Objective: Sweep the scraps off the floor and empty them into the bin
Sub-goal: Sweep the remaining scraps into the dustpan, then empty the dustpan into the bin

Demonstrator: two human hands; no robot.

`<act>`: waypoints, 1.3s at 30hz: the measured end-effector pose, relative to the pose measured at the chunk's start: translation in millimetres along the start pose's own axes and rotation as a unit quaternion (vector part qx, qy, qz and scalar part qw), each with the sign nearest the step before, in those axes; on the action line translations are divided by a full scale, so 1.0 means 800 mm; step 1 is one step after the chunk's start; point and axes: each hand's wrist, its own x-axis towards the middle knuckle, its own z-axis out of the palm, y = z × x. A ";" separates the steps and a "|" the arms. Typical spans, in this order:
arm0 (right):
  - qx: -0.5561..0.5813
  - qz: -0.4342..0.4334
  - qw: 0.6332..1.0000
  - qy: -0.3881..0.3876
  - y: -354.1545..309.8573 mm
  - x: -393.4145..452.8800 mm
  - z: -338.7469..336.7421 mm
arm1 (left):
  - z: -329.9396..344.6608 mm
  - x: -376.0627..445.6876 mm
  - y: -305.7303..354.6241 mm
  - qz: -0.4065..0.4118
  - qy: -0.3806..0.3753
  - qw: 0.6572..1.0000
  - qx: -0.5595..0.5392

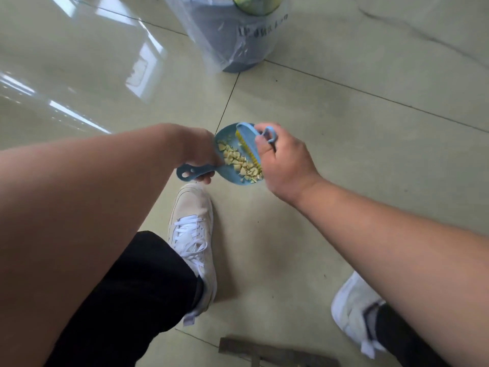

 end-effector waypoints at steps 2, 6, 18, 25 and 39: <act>0.028 0.029 0.998 0.043 -0.015 0.020 -0.032 | -0.020 -0.017 0.013 0.003 -0.009 1.000 0.014; 0.088 0.056 0.990 0.092 -0.045 0.052 -0.076 | -0.066 -0.044 0.038 0.011 -0.028 0.999 0.024; 0.268 0.066 0.957 0.088 -0.125 0.167 -0.137 | -0.251 -0.090 0.128 0.021 0.052 0.995 0.081; 0.259 0.029 0.959 0.111 -0.167 0.259 -0.165 | -0.337 -0.092 0.187 0.041 0.160 0.982 0.093; 0.233 0.060 0.963 0.123 -0.105 0.313 -0.117 | -0.302 -0.025 0.242 0.126 0.430 0.752 0.484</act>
